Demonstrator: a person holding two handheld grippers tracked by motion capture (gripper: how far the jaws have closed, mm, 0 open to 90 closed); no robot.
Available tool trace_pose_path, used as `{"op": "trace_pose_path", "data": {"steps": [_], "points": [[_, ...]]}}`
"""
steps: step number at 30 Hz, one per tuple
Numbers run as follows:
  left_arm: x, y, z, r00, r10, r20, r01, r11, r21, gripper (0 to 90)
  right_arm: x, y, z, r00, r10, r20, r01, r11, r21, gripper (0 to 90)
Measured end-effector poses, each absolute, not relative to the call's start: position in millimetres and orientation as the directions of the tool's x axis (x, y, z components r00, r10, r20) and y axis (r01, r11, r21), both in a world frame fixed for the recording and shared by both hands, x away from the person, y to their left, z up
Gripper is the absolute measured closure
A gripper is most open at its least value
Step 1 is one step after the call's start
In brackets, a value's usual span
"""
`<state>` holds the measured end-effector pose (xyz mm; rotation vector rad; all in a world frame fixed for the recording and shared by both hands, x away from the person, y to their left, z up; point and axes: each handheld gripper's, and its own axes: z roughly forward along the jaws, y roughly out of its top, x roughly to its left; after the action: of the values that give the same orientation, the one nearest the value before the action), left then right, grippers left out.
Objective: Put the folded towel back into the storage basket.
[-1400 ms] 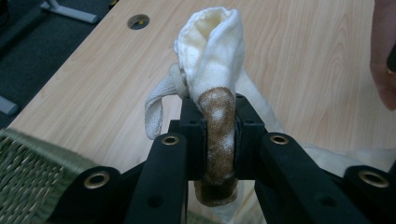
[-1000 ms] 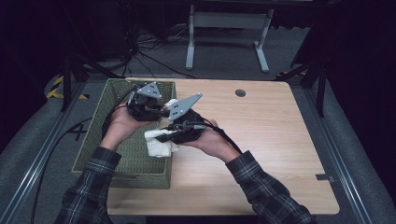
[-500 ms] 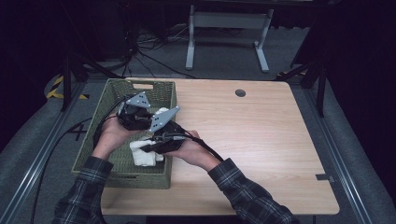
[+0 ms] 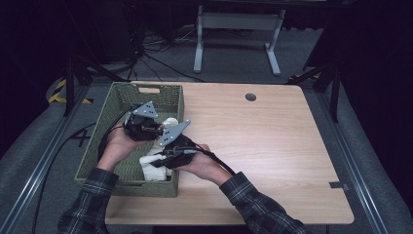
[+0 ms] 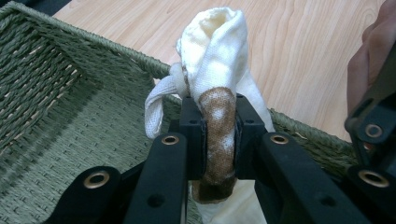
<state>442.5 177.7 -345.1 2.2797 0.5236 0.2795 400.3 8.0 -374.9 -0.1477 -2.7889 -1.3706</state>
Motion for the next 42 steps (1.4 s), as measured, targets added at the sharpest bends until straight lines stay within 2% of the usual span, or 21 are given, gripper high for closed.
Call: {"op": "trace_pose_path", "data": {"steps": [4,10,20,29,33,34,38,39,41,42], "points": [[444.1,177.2,-345.9,0.884,0.466,0.025,0.300,-0.610,0.733,78.4,402.1,3.8,-371.8,-0.994,0.088,0.065,0.105,0.601,0.793,56.8],[449.0,176.7,-343.9,0.871,0.492,0.012,0.335,-0.610,0.719,78.3,406.4,-9.6,-361.5,-0.993,0.110,0.046,0.102,0.580,0.808,48.0],[470.9,172.9,-337.2,0.816,0.578,-0.001,0.414,-0.584,0.698,78.2,408.2,-56.5,-344.7,-0.988,0.155,-0.004,0.087,0.573,0.815,40.3],[494.9,165.8,-346.8,0.780,0.626,-0.006,0.464,-0.572,0.677,76.6,407.6,-120.4,-347.8,-0.974,0.222,-0.032,0.108,0.587,0.802,36.2],[501.6,164.7,-351.3,0.754,0.657,0.015,0.479,-0.566,0.671,69.2,407.8,-147.9,-351.5,-0.966,0.256,-0.035,0.125,0.579,0.806,35.4],[502.4,164.5,-351.4,0.745,0.666,0.020,0.481,-0.558,0.676,63.0,407.8,-158.7,-353.2,-0.963,0.268,-0.035,0.131,0.578,0.806,35.4],[504.4,163.4,-348.2,0.740,0.673,0.016,0.477,-0.541,0.693,49.9,408.4,-179.0,-356.8,-0.955,0.293,-0.032,0.150,0.574,0.805,34.8],[504.2,162.1,-346.7,0.741,0.672,0.009,0.473,-0.530,0.704,49.9,408.3,-185.3,-358.1,-0.953,0.301,-0.028,0.158,0.574,0.803,34.6],[501.3,158.6,-340.5,0.744,0.668,0.007,0.461,-0.521,0.718,39.5,408.2,-204.7,-363.5,-0.944,0.328,-0.022,0.179,0.570,0.802,33.5],[501.3,158.6,-340.5,0.744,0.668,0.007,0.461,-0.521,0.718,37.4,408.2,-204.7,-363.5,-0.944,0.328,-0.022,0.179,0.570,0.802,33.5]]}}
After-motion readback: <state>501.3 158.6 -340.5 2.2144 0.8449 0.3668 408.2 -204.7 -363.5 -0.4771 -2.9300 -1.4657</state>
